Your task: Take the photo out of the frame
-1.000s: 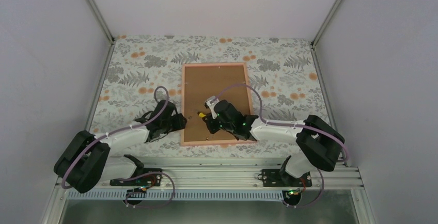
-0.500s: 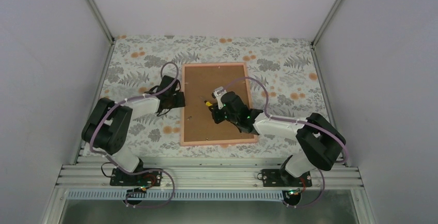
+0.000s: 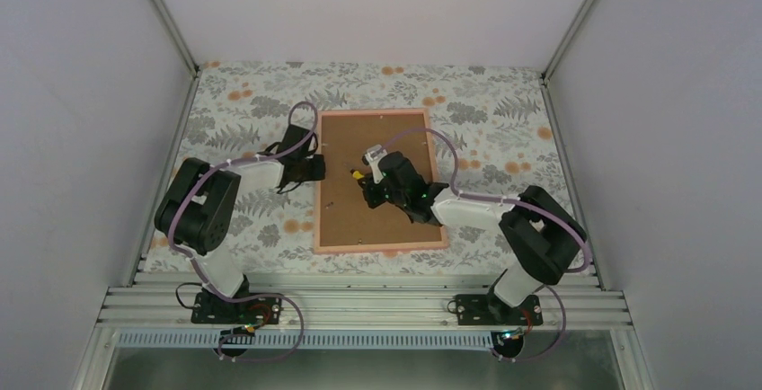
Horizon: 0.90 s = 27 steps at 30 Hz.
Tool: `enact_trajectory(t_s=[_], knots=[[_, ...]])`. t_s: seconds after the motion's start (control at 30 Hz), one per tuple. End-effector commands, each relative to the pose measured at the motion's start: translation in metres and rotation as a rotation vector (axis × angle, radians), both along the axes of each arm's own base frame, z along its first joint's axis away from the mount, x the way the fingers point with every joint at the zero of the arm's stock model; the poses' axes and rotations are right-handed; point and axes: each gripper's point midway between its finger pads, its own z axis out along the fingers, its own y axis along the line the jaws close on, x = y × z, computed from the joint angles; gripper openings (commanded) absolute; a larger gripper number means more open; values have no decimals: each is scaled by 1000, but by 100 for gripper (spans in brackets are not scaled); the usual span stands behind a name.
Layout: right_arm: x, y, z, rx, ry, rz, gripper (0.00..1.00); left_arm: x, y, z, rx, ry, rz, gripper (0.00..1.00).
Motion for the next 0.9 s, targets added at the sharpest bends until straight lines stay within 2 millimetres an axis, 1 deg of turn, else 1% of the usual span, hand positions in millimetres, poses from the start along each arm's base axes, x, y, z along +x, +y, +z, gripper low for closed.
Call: enact_trajectory(t_s=[0.0,0.07,0.1,0.17,0.3,0.4,0.5,0.67,0.87], knots=[[15,16,16,30,-57,25,4,-19,2,-17,-6,56,-25,19],[17,19,16,30,-58,31,4,-25,2,-16,-19,54,-26,17],[17,22,19,37,-62,39,4,-28,2,-15,-24,54,-27,16],[18,26,9,26,-42,53,4,-34,1,-13,-34,56,-31,16],[20,35,5,30,-29,76,4,-44,-2,-11,-54,60,-35,16],[21,42,3,42,-21,96,4,-53,-6,-14,-68,74,-34,16],[24,45,-1,36,-16,92,4,-59,-8,-17,-82,87,-21,16],[31,49,-10,28,-11,80,4,-62,-11,-18,-90,90,-16,16],[39,49,-20,17,-9,55,4,-63,-12,-19,-86,90,-18,16]])
